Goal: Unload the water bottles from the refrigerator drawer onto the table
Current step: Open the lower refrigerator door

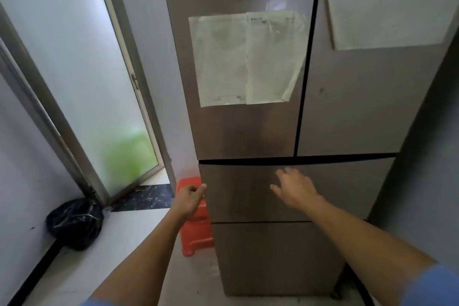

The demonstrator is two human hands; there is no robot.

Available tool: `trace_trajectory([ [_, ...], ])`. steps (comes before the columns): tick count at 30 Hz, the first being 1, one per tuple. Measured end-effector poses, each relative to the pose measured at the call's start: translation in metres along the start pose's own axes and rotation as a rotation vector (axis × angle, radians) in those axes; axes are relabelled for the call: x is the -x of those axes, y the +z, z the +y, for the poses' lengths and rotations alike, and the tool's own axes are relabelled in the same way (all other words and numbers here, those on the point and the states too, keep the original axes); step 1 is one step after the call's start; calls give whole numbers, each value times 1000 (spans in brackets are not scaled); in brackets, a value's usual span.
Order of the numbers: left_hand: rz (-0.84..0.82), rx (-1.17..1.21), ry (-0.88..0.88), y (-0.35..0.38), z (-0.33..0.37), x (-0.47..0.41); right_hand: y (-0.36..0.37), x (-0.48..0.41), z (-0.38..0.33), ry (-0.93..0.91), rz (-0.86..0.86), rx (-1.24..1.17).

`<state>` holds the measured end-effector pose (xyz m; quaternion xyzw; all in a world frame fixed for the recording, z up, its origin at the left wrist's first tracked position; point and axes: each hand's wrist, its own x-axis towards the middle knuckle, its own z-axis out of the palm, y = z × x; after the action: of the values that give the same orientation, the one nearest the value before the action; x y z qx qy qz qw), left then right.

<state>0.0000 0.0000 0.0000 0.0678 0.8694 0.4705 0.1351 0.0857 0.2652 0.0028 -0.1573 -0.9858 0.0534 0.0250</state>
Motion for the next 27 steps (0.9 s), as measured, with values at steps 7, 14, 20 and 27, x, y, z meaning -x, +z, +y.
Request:
trace_trajectory([
  [7, 103, 256, 60, 21, 12, -78, 39, -45, -2, 79, 69, -114],
  [14, 147, 351, -36, 46, -3, -128, 61, -74, 0, 151, 118, -58],
  [20, 222, 240, 29, 47, -10, -131, 80, -79, -7, 199, 241, -84],
  [27, 212, 168, -18, 44, -25, -98, 86, -50, 4, 135, 301, -84],
])
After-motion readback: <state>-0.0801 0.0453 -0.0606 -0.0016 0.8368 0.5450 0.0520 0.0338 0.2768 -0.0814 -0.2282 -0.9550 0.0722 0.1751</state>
